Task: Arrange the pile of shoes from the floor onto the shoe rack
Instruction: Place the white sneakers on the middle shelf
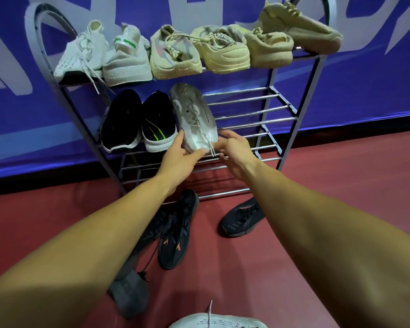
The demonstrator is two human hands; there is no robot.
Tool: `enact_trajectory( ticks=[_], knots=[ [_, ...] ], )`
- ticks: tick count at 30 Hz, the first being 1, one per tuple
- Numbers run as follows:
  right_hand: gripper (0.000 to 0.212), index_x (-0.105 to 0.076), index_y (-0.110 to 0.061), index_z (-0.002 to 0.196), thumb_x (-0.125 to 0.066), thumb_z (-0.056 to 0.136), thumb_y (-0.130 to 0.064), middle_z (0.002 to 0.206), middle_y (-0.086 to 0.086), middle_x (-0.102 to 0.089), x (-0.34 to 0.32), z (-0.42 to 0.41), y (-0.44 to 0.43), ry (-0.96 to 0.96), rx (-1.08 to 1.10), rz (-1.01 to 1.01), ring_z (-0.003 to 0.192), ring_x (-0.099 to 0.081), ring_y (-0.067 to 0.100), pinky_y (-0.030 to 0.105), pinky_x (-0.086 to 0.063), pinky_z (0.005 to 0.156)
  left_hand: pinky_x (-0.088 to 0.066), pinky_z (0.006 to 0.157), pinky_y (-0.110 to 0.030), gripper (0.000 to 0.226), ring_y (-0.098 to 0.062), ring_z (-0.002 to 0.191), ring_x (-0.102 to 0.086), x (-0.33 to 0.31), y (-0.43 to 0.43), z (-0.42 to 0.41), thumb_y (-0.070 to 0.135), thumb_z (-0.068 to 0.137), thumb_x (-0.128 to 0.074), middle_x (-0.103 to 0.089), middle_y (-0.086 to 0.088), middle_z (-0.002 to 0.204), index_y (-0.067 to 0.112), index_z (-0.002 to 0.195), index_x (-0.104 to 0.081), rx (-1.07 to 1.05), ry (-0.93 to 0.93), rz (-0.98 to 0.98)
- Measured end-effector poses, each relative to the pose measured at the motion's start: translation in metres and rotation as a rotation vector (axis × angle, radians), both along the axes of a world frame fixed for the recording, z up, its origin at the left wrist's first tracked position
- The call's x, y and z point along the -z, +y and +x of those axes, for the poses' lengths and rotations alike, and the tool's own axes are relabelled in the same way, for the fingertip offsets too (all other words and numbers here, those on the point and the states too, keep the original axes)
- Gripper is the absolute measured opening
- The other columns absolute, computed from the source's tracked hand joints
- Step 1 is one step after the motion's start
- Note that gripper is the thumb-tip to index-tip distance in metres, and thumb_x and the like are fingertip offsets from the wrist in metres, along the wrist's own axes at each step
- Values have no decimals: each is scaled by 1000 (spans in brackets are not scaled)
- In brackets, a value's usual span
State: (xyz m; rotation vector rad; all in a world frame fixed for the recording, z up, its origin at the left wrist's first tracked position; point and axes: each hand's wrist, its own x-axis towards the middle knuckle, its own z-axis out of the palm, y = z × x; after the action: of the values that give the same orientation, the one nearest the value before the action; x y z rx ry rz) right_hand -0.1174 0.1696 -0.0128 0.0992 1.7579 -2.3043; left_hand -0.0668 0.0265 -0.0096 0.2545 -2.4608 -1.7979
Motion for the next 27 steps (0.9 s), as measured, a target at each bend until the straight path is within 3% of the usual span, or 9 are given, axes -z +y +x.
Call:
enact_trajectory(
  ticks=[4,6,8,12,14,18,20,22,27],
  knots=[
    [44,-66,-16,120,-77,79,-6,109,1,-76,0,-2,-4,38,15,54,98,-67,18,23,-39,65,-44,101,-26,78,-22,121,-60,1,-1,-8,36,91,-68,-64,-13,129,34,157,-25,-23,-1,-34],
    [48,-64,-15,125,-80,79,-12,110,3,-76,0,-2,-1,59,12,96,100,-69,19,23,-41,66,-45,108,-35,76,-16,118,-61,3,1,-8,38,92,-65,-67,-3,127,36,156,-25,-20,4,-36],
    [50,-61,-14,130,-79,83,-14,109,3,-77,-2,0,3,66,-23,122,98,-72,17,23,-44,70,-45,108,-36,77,-13,114,-62,3,2,-6,39,93,-63,-68,1,115,35,158,-21,-26,-3,-35],
    [48,-57,-10,134,-73,89,-12,116,8,-74,-9,7,6,88,-67,182,87,-71,9,6,-46,53,-46,102,-29,74,-9,97,-63,-5,2,3,34,95,-63,-62,14,81,33,157,-23,-33,10,-58],
    [44,-59,-12,132,-72,90,-15,117,6,-71,-12,12,6,115,-61,262,89,-68,11,6,-46,53,-47,96,-27,65,-6,92,-64,-10,5,10,31,96,-63,-61,17,75,36,153,-31,-23,10,-50],
    [48,-62,-13,130,-75,86,-27,117,6,-71,-9,22,9,163,-54,488,102,-70,28,36,-57,91,-51,99,-42,36,-22,85,-67,-11,4,17,27,93,-62,-64,-1,82,55,108,-47,9,23,-91],
    [55,-60,-13,135,-75,86,-31,125,7,-68,-9,29,14,172,-78,564,110,-67,27,42,-52,101,-50,99,-43,39,-28,95,-69,-11,1,21,28,92,-63,-65,0,88,50,121,-49,5,-6,-112],
    [55,-59,-12,136,-75,87,-30,128,8,-66,-11,36,20,176,-104,606,111,-66,25,42,-51,103,-49,102,-42,61,-23,99,-68,-10,-3,26,31,92,-63,-66,6,93,32,148,-40,-1,-35,-133],
    [50,-59,-10,135,-74,90,-26,121,8,-66,-16,53,37,156,-140,639,105,-68,25,31,-53,89,-47,104,-45,66,-20,101,-67,-6,-6,42,37,92,-64,-65,7,96,25,151,-37,22,-81,-208]
  ],
)
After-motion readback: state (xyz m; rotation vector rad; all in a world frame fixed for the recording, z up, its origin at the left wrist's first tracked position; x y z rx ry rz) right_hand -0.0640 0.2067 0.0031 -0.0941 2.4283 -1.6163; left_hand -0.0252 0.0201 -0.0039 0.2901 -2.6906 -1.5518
